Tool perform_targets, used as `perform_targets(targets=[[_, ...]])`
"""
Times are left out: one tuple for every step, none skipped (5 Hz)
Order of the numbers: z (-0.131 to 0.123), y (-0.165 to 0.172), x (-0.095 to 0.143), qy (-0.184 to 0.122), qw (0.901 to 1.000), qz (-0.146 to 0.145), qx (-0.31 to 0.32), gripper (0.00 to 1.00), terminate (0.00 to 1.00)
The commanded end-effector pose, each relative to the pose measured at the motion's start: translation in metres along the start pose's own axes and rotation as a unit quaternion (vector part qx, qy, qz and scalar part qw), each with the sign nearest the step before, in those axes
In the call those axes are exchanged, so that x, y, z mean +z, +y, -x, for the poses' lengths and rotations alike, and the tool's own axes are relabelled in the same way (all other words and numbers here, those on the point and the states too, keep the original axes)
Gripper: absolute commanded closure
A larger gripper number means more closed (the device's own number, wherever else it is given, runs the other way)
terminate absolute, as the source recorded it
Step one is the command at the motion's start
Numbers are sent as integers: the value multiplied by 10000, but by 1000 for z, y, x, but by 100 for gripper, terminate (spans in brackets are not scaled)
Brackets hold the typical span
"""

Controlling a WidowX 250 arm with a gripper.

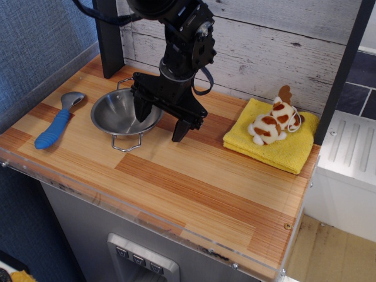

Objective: Move the bowl to in front of the yellow cloth

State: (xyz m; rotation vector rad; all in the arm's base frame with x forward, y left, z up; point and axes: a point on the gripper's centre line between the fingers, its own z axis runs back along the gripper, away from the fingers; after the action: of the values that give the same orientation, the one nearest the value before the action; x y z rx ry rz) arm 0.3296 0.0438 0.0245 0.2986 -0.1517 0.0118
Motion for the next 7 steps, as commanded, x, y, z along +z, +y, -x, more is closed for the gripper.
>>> perform_targets(targets=[[-3, 14, 5, -93, 9993, 45, 364, 0, 0], [-1, 15, 7, -227, 9985, -59, 493, 100, 0], [0, 11, 9, -221, 9988, -121, 420, 100, 0], [0, 9, 12, -234, 9990, -112, 363, 100, 0], [0, 11, 12, -165, 9986, 125, 492, 100, 0], [-2, 23, 28, -175, 9969, 193, 747, 100, 0], [-12, 36, 59, -540, 9933, 336, 964, 100, 0]])
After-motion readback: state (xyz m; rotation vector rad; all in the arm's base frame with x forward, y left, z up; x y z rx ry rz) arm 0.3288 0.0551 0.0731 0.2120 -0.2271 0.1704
